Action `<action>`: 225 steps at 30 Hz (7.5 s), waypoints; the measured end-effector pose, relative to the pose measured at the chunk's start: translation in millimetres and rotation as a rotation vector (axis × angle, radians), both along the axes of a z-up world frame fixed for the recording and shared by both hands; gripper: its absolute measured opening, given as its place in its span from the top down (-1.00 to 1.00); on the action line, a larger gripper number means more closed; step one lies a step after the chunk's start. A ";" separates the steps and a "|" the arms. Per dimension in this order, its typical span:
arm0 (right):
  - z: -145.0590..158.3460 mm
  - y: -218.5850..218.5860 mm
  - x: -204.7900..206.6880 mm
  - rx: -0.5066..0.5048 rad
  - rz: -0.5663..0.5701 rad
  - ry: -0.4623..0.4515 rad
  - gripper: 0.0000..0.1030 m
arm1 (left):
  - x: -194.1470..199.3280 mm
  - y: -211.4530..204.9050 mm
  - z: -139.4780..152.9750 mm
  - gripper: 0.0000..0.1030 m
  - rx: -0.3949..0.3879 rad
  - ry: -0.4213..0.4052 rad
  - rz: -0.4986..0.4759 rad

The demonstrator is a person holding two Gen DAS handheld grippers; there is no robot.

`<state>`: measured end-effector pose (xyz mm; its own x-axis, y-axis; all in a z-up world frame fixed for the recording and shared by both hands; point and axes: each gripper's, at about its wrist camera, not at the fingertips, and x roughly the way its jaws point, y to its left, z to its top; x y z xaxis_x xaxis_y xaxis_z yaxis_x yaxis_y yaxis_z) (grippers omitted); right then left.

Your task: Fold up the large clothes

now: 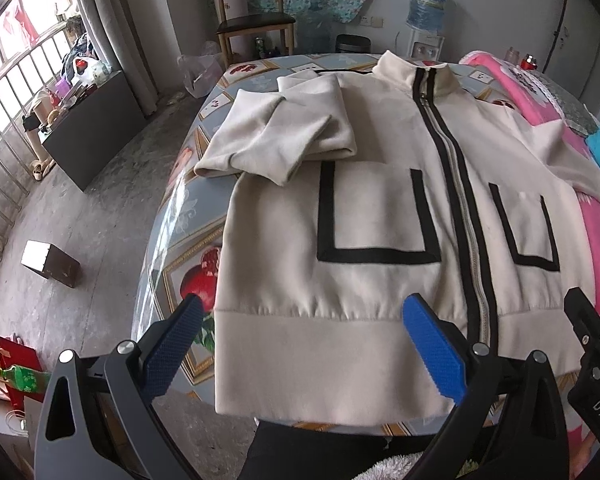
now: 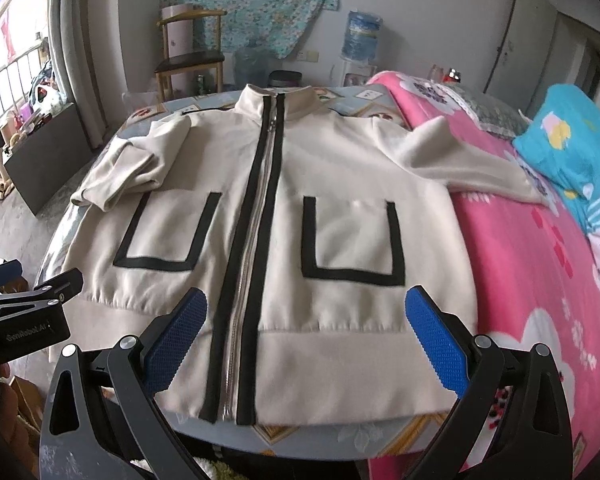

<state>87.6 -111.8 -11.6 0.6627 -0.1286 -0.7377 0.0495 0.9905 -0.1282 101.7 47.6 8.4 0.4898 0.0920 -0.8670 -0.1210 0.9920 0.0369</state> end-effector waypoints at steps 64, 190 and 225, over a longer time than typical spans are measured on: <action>80.9 -42.8 235.4 0.938 0.377 0.124 0.91 | 78.1 88.0 -50.5 -0.90 -0.007 -0.047 0.012; -47.9 -85.3 192.2 -0.008 0.018 0.135 -0.86 | 215.0 -47.2 -80.8 -0.93 -0.020 0.050 -0.249; -46.9 -555.0 168.1 0.709 -0.794 -0.018 -0.10 | 218.0 -47.1 -81.6 -0.93 -0.025 0.075 -0.263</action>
